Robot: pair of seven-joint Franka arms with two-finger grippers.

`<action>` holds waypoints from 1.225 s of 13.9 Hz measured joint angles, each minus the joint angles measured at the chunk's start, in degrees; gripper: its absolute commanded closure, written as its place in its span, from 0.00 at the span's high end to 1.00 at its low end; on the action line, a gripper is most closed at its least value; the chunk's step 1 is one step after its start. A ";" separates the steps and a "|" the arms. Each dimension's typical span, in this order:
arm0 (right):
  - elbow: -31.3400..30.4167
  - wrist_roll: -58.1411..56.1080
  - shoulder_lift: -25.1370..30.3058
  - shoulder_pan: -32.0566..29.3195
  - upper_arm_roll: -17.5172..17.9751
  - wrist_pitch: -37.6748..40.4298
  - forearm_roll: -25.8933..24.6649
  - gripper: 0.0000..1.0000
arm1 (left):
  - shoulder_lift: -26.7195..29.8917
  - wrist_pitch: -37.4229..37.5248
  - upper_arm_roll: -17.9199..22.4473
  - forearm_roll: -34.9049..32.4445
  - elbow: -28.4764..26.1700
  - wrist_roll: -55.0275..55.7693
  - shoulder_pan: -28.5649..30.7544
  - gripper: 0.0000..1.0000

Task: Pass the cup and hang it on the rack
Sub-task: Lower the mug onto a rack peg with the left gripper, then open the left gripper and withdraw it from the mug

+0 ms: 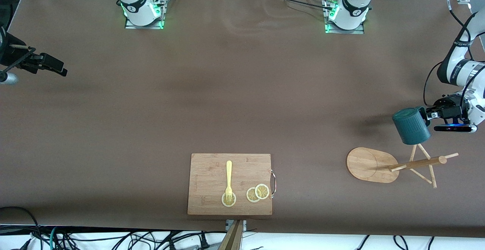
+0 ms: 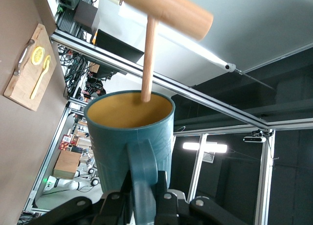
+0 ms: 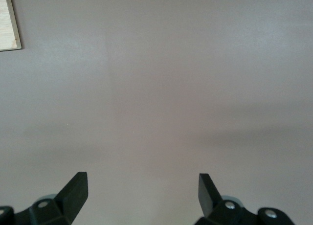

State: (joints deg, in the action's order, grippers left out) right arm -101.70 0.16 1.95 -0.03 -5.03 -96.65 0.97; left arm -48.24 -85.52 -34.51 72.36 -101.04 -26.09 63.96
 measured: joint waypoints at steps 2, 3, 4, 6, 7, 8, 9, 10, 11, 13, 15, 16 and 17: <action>0.00 0.00 0.00 0.00 0.00 0.00 0.00 1.00 | -1.14 0.00 0.00 0.00 1.31 1.36 -0.03 0.00; 0.00 0.00 0.00 0.00 0.00 0.00 0.00 1.00 | -1.49 0.00 0.01 0.00 1.95 1.99 -0.13 0.00; 0.00 0.00 0.00 0.00 0.00 0.00 0.00 1.00 | -1.72 -0.01 0.00 0.00 2.71 2.53 -0.32 0.00; 0.00 0.00 0.00 0.00 0.00 0.00 0.00 1.00 | -1.97 -0.07 0.02 0.00 4.01 3.37 -0.76 0.00; 0.00 0.00 0.00 0.00 0.00 0.00 0.00 1.00 | -2.06 -0.43 0.09 0.00 4.39 3.49 -0.98 0.00; 0.00 0.00 0.00 0.00 0.00 0.00 0.00 1.00 | -2.22 -1.23 0.12 0.00 4.70 3.51 -1.15 0.00; 0.00 0.00 0.00 0.00 0.00 0.00 0.00 1.00 | -2.55 -1.80 0.14 0.00 4.99 3.51 -1.26 0.00; 0.00 0.00 0.00 0.00 0.00 0.00 0.00 1.00 | -2.89 -2.04 0.19 0.00 5.11 3.51 -1.30 0.00; 0.00 0.00 0.00 0.00 0.00 0.00 0.00 1.00 | -3.26 -2.09 0.21 0.00 5.17 3.51 -1.31 0.00; 0.00 0.00 0.00 0.00 0.00 0.00 0.00 1.00 | -3.90 -2.15 0.21 0.00 5.43 3.51 -1.32 0.00; 0.00 0.00 0.00 0.00 0.00 0.00 0.00 1.00 | -4.40 -2.21 0.38 0.00 6.08 3.51 -1.38 0.00; 0.00 0.00 0.00 0.00 0.00 0.00 0.00 1.00 | -4.57 -2.22 0.69 0.00 6.43 3.51 -1.52 0.00; 0.00 0.00 0.00 0.00 0.00 0.00 0.00 1.00 | -4.76 -2.23 1.04 0.00 6.68 3.51 -1.67 0.05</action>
State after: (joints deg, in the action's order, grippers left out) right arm -101.70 0.16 1.95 -0.03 -5.03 -96.65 0.97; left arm -53.00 -87.75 -33.47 72.37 -94.36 -22.59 62.29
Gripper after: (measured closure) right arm 0.000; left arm 0.797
